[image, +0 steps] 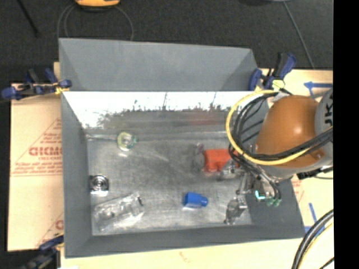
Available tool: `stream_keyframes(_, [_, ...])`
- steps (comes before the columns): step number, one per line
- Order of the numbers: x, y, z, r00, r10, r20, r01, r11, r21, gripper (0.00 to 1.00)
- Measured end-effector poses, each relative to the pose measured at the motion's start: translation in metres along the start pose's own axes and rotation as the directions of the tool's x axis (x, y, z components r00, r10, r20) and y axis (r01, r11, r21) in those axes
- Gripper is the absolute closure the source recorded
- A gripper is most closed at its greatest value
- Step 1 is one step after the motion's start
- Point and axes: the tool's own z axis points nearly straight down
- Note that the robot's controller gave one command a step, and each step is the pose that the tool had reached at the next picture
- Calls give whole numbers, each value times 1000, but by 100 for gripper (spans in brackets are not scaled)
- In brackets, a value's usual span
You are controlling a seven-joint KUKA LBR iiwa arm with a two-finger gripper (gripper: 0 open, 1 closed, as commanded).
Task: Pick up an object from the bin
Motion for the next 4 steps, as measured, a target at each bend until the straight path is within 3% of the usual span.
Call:
stream_keyframes(1, [-22,10,101,993,116,16,-116,993,-2,0])
stream_keyframes(2, [-11,29,72,964,266,11,-266,964,-3,0])
stream_keyframes(3, [-14,31,56,903,429,13,-429,903,-5,0])
stream_keyframes(4, [-6,42,100,872,489,16,-489,872,-5,0])
